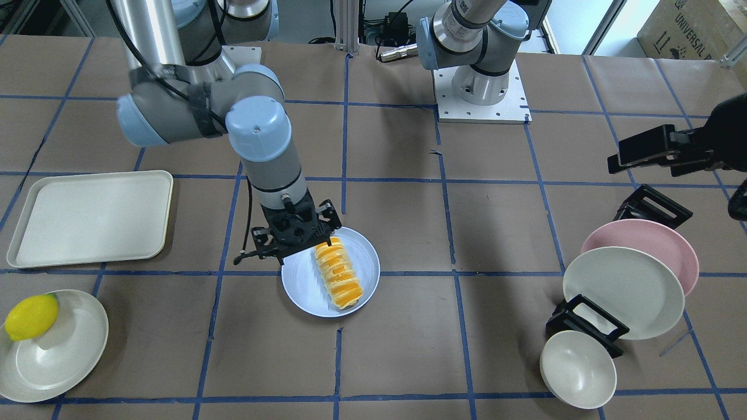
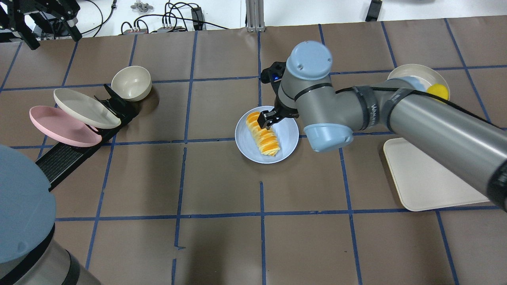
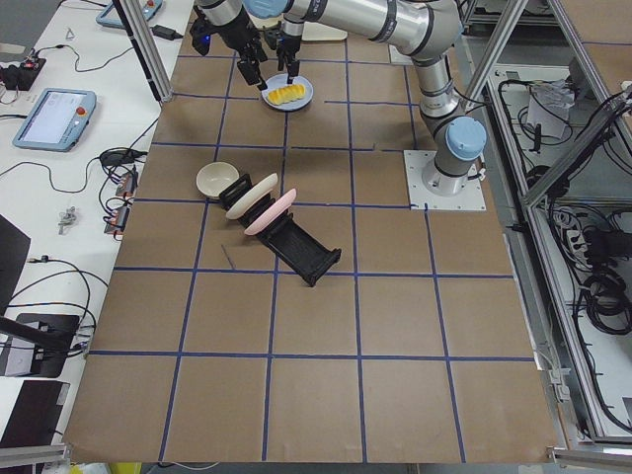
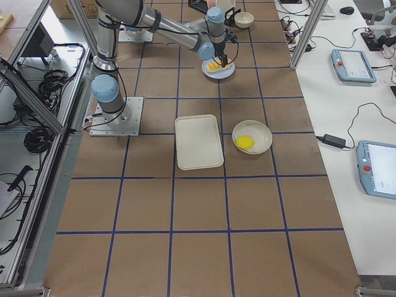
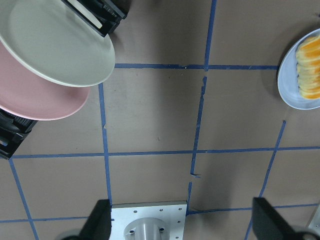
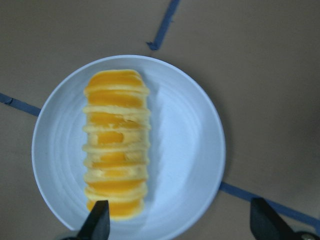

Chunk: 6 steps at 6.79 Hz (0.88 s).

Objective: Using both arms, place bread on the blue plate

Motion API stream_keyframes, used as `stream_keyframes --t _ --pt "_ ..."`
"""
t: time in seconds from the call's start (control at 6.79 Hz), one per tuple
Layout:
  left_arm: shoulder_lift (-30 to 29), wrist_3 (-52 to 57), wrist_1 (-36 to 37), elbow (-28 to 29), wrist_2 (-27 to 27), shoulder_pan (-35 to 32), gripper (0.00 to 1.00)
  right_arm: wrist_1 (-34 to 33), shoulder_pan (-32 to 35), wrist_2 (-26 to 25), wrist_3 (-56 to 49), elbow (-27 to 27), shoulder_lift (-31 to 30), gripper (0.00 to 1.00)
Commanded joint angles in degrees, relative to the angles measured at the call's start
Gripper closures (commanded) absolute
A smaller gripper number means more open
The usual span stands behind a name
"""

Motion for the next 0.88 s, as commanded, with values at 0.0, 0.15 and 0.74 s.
stream_keyframes --t 0.0,0.15,0.74 --pt "0.3 -0.5 0.1 -0.5 -0.8 -4.1 0.02 10.6 -7.6 0.0 0.1 0.0 -9.9 0.00" --pt "0.6 -1.2 0.1 -0.8 -0.5 -6.8 0.05 16.0 -8.9 -0.5 -0.1 -0.3 -13.4 0.00" --pt "1.1 -5.6 2.6 -2.9 -0.5 -15.4 0.10 31.9 -16.7 -0.3 0.5 -0.5 -25.7 0.00"
